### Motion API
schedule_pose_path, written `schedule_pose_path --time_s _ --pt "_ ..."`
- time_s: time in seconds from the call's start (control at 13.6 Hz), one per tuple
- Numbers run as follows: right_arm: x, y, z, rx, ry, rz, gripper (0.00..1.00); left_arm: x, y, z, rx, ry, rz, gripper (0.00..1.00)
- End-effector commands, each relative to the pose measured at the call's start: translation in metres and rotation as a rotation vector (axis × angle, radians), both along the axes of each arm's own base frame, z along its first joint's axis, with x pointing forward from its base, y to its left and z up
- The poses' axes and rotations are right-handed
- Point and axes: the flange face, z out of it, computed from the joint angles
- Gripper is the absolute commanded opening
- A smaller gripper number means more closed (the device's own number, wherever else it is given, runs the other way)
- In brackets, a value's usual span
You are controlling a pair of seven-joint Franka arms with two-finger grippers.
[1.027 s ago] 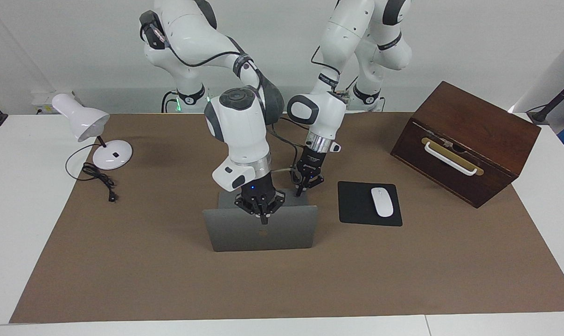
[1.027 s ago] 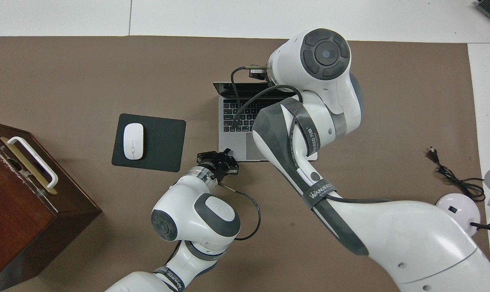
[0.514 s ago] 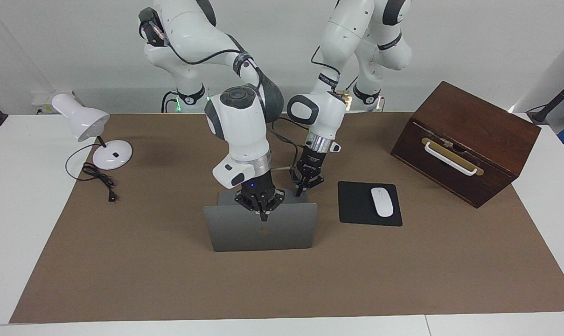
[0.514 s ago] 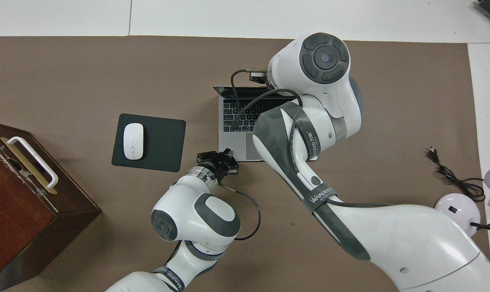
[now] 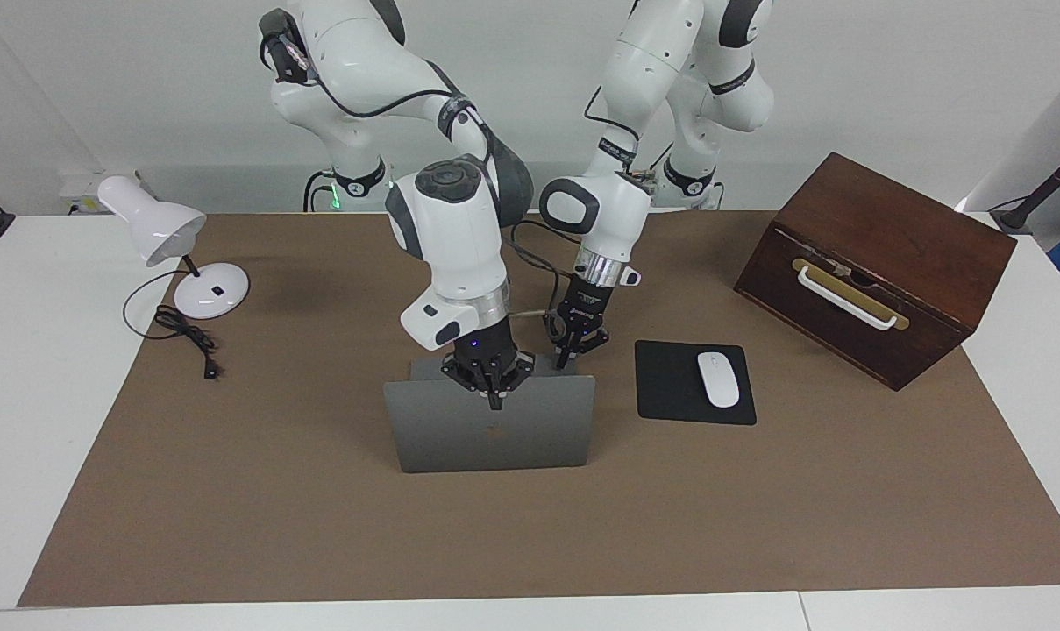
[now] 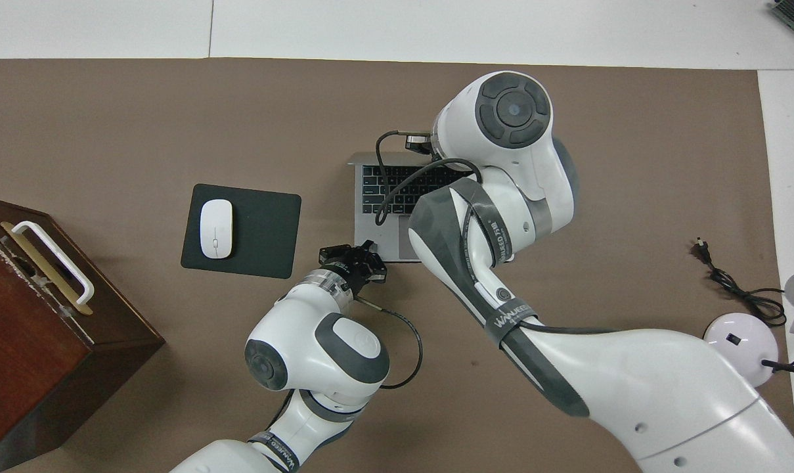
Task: Close laptop with both arms
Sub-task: 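Push the laptop lid down toward the keyboard with the right gripper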
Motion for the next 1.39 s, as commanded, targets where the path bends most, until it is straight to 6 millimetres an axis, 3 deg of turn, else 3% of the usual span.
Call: schedule_pose_path --time_s 0.0,0.37,0.59,1.32 --pt "-0.004 -0.001 -0.015 0.010 0.020 -0.021 0.00 0.001 0.008 -0.021 0.056 0.009 0.016 0.00" --pt "0.000 -0.008 0.001 -0.005 0.042 -0.022 0.00 0.002 0.009 -0.021 0.056 0.009 0.018 0.00" --pt "-0.003 -0.002 0.005 0.010 0.050 -0.026 0.00 0.001 0.008 -0.021 0.055 0.010 0.018 0.00" --pt "-0.016 -0.002 0.002 0.005 0.136 -0.037 0.00 0.002 0.009 -0.021 0.054 0.011 0.020 0.00"
